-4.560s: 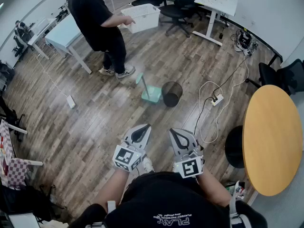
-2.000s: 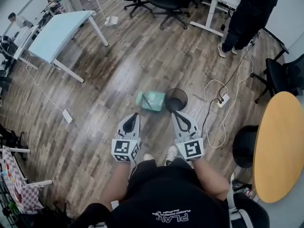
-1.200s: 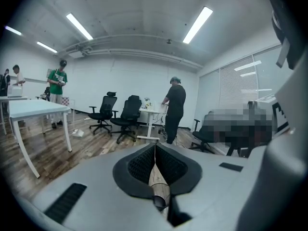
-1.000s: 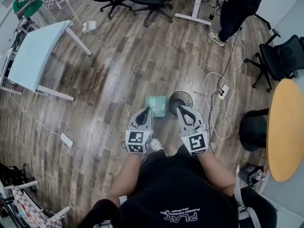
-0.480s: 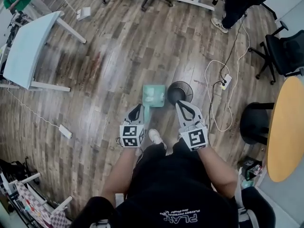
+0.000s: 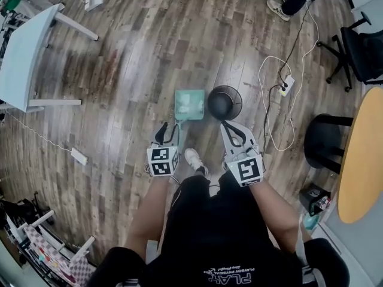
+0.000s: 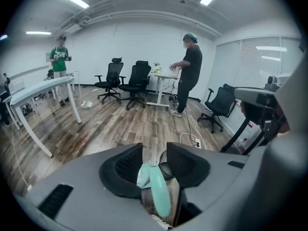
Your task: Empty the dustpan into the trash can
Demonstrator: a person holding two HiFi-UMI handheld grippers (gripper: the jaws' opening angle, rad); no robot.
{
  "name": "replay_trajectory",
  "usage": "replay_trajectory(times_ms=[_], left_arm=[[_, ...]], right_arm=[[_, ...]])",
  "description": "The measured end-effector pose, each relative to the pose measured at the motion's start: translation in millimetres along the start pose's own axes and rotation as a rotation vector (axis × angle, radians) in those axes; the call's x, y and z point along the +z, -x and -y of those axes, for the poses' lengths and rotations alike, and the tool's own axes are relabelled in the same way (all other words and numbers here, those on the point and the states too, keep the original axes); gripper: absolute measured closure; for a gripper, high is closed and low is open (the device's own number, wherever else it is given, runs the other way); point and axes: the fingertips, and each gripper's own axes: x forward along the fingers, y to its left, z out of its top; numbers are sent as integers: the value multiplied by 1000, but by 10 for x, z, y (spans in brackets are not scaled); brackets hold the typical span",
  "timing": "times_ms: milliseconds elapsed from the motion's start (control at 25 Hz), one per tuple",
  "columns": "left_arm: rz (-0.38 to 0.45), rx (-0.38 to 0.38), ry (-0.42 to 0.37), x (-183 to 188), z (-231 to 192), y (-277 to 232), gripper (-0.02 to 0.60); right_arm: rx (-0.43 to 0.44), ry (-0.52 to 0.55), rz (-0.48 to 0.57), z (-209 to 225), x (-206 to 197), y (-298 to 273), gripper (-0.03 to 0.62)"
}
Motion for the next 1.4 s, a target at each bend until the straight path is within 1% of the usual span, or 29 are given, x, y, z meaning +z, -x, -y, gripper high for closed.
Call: replay_trajectory(times_ms=[40,120,200,280,320,400,520,680,760,880,960,1040,1200,1400], left_arm=[[-13,1,7,-42,6,-26,408],[-43,1,25,-126,10,-73,392],[-75,-2,41,-203,12,-136,363],[-103,-6,58,-279,42,-236,306],[-113,-8,66,-311,63,-293,299],[-134,-17,74,-375,87,-387,299],[-176,-24,75,-482,91,-492,301],[-240,15,81,-633,58,-682,301],[-261,26,101,-693,41,-755,301],[-267,40,134,-716,-24,-810,305],[-270,56,144,-730,-63,-840,374],[-278,71,147,-775,-74,-886,391],[-289,87,171,-854,-107,-965,393],[-308,99,179,-868,-117,-1016,409]], right_arm=[[2,-6,-9,17,-40,7,571],[6,-20,-28,37,-99,15,571],[8,-29,-26,42,-120,6,571],[18,-23,-17,56,-137,-1,571],[27,-13,-22,63,-157,1,571],[40,-4,-39,45,-213,9,571],[46,-19,-47,-2,-269,13,571],[52,-37,-68,85,-310,-10,571],[52,-33,-74,158,-340,-18,571],[46,-29,-80,251,-380,-27,571],[46,-38,-91,298,-424,-22,571],[50,-42,-99,332,-471,-6,571],[52,-36,-96,343,-523,27,571],[49,-42,-106,385,-610,77,571]])
